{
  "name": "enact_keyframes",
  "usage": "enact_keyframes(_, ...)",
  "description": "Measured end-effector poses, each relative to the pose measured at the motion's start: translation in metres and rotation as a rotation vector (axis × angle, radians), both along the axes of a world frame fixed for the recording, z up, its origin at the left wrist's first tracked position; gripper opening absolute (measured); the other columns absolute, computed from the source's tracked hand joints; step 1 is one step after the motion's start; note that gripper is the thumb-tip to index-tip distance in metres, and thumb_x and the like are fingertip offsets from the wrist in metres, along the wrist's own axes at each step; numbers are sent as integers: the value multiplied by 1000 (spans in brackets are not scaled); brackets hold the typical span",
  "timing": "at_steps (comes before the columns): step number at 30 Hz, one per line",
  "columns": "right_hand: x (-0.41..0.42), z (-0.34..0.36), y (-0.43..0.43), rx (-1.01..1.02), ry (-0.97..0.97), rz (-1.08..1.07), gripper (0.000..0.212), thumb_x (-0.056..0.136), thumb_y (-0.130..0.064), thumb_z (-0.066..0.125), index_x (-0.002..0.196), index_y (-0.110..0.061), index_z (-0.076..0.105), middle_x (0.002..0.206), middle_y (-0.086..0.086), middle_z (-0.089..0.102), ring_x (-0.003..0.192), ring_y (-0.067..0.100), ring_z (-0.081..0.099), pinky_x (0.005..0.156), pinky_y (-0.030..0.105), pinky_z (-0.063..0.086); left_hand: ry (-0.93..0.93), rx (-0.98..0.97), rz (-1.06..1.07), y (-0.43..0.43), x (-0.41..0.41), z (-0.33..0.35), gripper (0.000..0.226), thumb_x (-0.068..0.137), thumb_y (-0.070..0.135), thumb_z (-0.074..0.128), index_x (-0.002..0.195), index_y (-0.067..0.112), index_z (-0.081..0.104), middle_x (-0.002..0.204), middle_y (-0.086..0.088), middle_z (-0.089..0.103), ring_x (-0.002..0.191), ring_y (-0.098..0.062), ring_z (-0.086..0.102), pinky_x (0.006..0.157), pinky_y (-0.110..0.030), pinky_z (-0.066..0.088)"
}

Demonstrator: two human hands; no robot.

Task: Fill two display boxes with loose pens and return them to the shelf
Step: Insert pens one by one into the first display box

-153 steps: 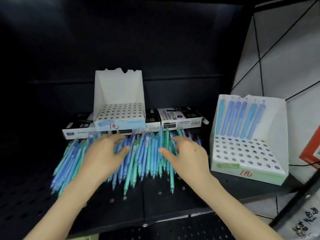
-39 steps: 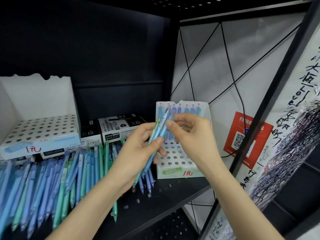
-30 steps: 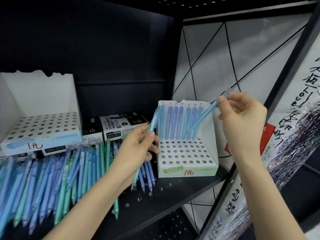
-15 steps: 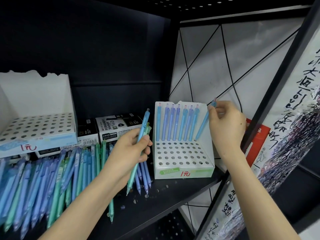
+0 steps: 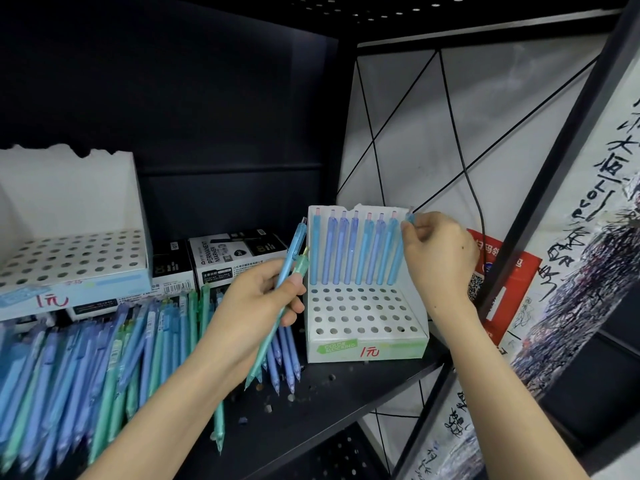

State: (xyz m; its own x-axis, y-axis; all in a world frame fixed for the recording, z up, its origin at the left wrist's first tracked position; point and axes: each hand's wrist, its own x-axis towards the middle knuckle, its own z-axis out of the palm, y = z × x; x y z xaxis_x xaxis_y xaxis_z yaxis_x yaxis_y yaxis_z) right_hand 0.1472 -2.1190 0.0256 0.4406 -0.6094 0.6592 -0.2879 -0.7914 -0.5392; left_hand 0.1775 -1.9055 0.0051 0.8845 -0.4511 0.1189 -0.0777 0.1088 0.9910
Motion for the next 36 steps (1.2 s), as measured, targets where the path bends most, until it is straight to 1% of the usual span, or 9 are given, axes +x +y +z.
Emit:
enact_keyframes(2, 2, -3, -1, -46, 44, -54, 13, 89, -23, 58, 91, -14, 66, 88, 6, 61, 68, 20, 51, 59, 25, 26, -9, -7, -9, 0, -1, 1, 16, 92, 8, 52, 99, 15, 65, 73, -1, 61, 57, -9, 51, 51, -18, 45)
enact_keyframes(7, 0, 2, 7, -75, 156, -96, 26, 89, -24, 58, 112, -11, 63, 102, 9, 56, 67, 16, 42, 59, 25, 28, -15, -69, -38, 1, -3, 3, 18, 91, 9, 54, 96, 21, 66, 71, 3, 62, 57, -10, 52, 51, -19, 42)
enact_keyframes(10, -13, 4, 31, -140, 32, 0, 31, 89, -34, 57, 114, -17, 62, 102, 4, 56, 74, 12, 47, 58, 25, 31, -30, -95, -63, 1, -3, 4, 21, 90, 9, 55, 106, 18, 65, 76, 0, 63, 56, -7, 54, 51, -18, 43)
enact_keyframes(14, -24, 6, 79, 139, 67, 517, 18, 83, -46, 60, 84, -30, 68, 88, -15, 63, 72, -8, 49, 62, 11, 36, -86, -103, -103, 0, -4, 4, 25, 90, 6, 54, 109, 17, 65, 78, -2, 67, 59, -9, 58, 51, -20, 42)
enact_keyframes(17, -21, 4, 89, 226, 79, 596, 12, 81, -39, 66, 74, -30, 66, 80, -15, 63, 68, -5, 49, 62, 16, 39, -163, -78, -113, 1, -5, 3, 26, 90, 7, 53, 112, 17, 64, 87, -5, 71, 66, -12, 65, 55, -23, 48)
enact_keyframes(21, -24, 21, 71, 474, -215, 601, 12, 88, -26, 60, 89, -16, 66, 74, -6, 66, 62, 3, 61, 55, 16, 45, -229, -41, 35, 5, 0, 0, 24, 92, 13, 52, 113, 20, 60, 93, 1, 73, 83, -8, 69, 69, -18, 54)
enact_keyframes(24, -21, 30, 52, 359, -374, 457, 8, 92, -23, 55, 87, -17, 57, 74, -2, 66, 61, 9, 65, 53, 18, 48, -203, -40, 194, 9, 9, -2, 22, 94, 14, 50, 110, 24, 61, 82, 3, 69, 71, -6, 65, 60, -15, 50)
enact_keyframes(30, 4, 17, 55, 116, -183, 356, 16, 92, -27, 56, 97, -13, 62, 74, -5, 63, 71, 15, 63, 71, 40, 53, -179, -34, 264, 11, 13, -3, 14, 93, 30, 51, 91, 33, 64, 62, 9, 53, 55, -2, 48, 55, -15, 40)
enact_keyframes(36, 21, 4, 65, 2, -55, 374, 18, 93, -26, 55, 92, -9, 62, 58, -5, 56, 57, 19, 56, 60, 32, 45, -182, -44, 214, 10, 10, -3, 18, 95, 31, 45, 97, 27, 63, 63, 7, 56, 55, -4, 49, 51, -14, 38)
